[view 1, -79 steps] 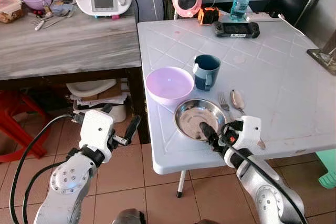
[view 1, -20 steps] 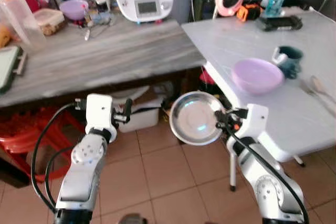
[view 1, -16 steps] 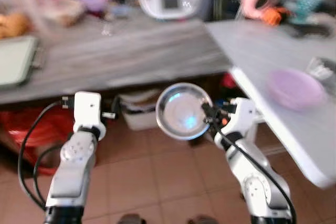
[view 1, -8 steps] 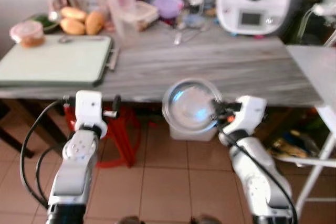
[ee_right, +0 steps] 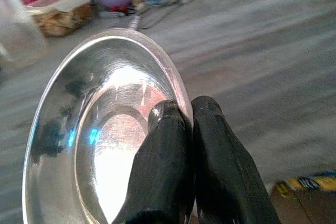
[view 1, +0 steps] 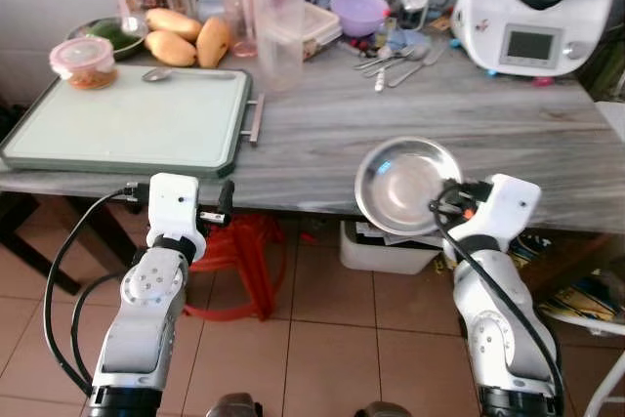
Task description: Setting the table
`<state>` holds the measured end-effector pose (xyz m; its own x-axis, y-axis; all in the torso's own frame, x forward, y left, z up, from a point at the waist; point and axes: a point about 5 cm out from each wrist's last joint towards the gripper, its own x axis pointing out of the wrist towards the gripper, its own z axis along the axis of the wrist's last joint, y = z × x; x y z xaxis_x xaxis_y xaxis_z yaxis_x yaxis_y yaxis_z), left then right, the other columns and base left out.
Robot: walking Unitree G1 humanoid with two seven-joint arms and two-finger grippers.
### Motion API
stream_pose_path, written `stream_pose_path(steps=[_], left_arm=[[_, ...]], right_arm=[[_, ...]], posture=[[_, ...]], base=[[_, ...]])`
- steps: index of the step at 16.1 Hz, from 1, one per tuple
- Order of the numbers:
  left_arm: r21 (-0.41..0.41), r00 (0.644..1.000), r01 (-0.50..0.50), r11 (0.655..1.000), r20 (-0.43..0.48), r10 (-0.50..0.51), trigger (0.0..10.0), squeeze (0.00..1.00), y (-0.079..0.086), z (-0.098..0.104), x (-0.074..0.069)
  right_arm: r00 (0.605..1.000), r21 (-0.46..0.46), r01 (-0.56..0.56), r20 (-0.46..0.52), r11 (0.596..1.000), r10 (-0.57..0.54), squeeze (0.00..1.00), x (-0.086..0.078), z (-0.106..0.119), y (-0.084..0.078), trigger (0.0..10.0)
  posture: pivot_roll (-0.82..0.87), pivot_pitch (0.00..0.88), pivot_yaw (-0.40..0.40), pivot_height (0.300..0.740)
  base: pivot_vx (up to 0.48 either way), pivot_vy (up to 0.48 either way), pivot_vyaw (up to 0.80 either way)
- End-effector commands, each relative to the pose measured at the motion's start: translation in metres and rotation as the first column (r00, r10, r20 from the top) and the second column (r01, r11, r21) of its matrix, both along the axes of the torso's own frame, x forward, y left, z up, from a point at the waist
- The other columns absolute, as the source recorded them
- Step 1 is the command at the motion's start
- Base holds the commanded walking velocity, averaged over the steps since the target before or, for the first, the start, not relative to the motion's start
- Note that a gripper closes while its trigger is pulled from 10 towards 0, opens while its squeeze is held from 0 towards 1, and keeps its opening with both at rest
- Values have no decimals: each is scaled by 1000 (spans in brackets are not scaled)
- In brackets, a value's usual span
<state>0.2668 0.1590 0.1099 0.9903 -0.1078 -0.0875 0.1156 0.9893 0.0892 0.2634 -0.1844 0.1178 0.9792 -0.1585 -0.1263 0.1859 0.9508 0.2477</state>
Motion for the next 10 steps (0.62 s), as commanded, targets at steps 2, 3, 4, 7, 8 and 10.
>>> stream_pose_path(steps=[2,3,4,7,8,10], left_arm=[[27,994,100,995,35,-101,10000,0,-12,9,-5],[50,988,145,988,36,-147,10000,0,-15,9,-8],[68,983,176,982,40,-179,10000,0,-17,10,-11],[105,968,245,964,37,-250,10000,0,-19,10,-20],[114,967,245,963,36,-251,10000,0,-18,10,-20],[114,958,279,954,41,-285,10000,0,-20,13,-21]], right_arm=[[993,23,119,-21,993,-118,0,0,-3,-18,10000],[988,27,153,-21,988,-152,0,3,-3,-23,10000],[983,24,183,-25,983,-182,0,4,-3,-28,10000],[956,47,293,-43,955,-291,0,8,-4,-47,10000],[953,50,301,-39,952,-300,0,10,-2,-48,10000],[957,82,289,-21,954,-288,0,20,3,-49,10000]], posture=[[-20,0,9,740],[-13,0,15,740],[-13,0,15,740],[-4,0,22,740],[-2,0,24,740],[1,0,36,740]], base=[[0,0,0],[0,0,0],[0,0,0],[0,0,0],[0,0,0],[0,0,0]])
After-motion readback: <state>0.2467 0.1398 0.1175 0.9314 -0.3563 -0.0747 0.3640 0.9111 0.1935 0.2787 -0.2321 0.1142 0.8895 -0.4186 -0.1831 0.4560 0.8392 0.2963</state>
